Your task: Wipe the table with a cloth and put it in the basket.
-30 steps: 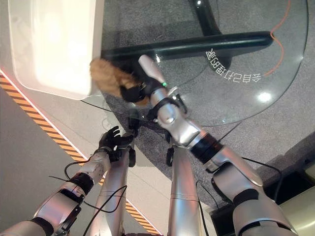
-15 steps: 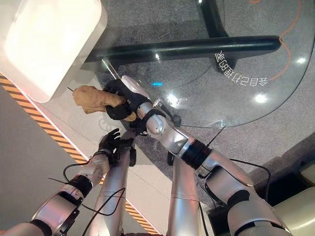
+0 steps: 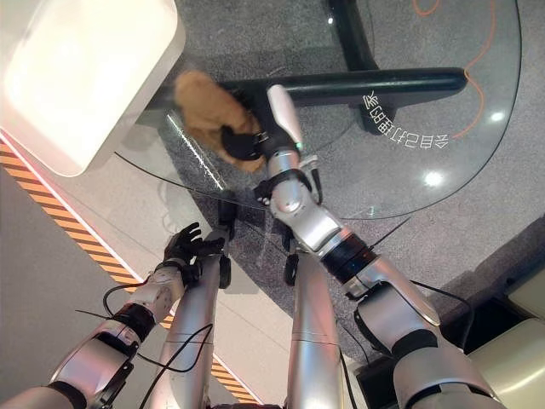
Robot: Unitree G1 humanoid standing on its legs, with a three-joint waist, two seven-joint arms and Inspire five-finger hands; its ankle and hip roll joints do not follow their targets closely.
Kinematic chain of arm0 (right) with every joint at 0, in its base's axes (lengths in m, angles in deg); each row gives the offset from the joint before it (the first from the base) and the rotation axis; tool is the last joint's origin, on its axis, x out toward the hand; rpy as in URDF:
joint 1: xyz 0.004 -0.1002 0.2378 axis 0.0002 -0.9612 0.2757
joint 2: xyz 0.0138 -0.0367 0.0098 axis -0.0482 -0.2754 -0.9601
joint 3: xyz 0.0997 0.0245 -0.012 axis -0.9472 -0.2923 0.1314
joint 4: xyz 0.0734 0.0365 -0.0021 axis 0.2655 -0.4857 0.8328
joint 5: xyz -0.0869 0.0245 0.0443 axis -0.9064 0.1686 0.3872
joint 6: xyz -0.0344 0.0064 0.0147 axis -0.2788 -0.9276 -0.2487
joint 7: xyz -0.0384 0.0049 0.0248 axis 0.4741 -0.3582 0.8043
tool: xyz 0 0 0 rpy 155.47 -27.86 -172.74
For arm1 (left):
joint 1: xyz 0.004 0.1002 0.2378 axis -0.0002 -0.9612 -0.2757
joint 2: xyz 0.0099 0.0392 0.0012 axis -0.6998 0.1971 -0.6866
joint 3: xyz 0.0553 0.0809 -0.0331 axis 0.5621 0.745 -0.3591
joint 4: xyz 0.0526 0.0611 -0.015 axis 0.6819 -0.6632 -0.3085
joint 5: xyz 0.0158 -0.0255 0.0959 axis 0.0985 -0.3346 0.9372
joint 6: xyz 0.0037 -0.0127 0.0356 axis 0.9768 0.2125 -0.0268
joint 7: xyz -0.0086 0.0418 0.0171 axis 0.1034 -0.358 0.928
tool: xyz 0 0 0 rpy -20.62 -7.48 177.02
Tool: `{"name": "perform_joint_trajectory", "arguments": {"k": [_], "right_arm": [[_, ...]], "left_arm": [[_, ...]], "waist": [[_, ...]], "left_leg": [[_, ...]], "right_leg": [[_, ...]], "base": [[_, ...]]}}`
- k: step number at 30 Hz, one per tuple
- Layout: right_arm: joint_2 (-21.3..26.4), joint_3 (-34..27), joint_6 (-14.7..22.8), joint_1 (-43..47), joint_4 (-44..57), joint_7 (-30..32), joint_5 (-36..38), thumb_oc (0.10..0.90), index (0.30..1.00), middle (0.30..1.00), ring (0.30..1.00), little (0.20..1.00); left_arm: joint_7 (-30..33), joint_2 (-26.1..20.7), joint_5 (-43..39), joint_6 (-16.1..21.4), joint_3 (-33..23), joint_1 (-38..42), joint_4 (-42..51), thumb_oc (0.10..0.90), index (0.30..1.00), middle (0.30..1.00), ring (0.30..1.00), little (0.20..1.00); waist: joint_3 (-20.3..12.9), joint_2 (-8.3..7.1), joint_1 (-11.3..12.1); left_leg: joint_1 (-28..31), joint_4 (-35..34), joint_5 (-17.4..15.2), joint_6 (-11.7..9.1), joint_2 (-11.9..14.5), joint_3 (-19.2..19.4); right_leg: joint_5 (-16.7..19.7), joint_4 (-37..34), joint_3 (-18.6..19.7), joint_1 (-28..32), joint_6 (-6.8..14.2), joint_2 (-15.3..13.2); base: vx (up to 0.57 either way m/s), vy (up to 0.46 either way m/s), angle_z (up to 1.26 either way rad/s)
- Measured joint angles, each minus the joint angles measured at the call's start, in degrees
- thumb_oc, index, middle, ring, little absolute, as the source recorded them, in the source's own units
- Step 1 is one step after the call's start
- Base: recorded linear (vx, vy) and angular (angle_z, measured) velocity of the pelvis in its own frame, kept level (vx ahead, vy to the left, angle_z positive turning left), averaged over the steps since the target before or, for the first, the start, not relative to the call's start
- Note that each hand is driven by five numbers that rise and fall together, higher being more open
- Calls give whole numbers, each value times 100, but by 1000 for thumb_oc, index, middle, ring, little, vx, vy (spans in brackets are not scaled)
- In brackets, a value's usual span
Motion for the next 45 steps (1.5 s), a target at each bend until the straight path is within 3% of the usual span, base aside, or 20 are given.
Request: {"name": "perform_joint_trajectory", "arguments": {"k": [10, 29, 35, 45], "right_arm": [[124, -530, 614, 2, -351, 1242, 487, 100, 300, 300, 300, 200], [205, -1412, 1309, -304, -665, 2752, 1647, 100, 300, 300, 300, 200], [337, -1490, 1382, -439, -673, 2808, 1728, 100, 300, 300, 300, 200], [328, -1456, 1376, -439, -597, 2580, 1724, 100, 300, 300, 300, 200]], "left_arm": [[121, 17, -11, -79, 1, 215, -121, 800, 900, 900, 900, 900], [122, -76, -17, -75, -7, 250, -175, 800, 900, 900, 900, 900], [126, -149, -17, -78, -8, 248, -175, 800, 900, 900, 900, 900], [133, -132, -17, -81, -27, 247, -177, 800, 900, 900, 900, 900]], "waist": [[38, -69, -31], [81, -152, -180], [81, -151, -291], [80, -150, -281]], "left_leg": [[-109, 114, -59, 32, -8, 106], [-117, 76, -118, 145, 5, 287], [-116, 50, -113, 163, 0, 306], [-57, -16, -78, 118, 21, 304]], "right_leg": [[51, -11, 119, -112, 27, 44], [104, -166, 270, -139, 115, 60], [121, -191, 287, -132, 139, 56], [140, -168, 288, -119, 108, 79]], "base": [[5, -19, -5], [-1, -3, -2], [0, -1, -1], [0, 0, 0]]}}
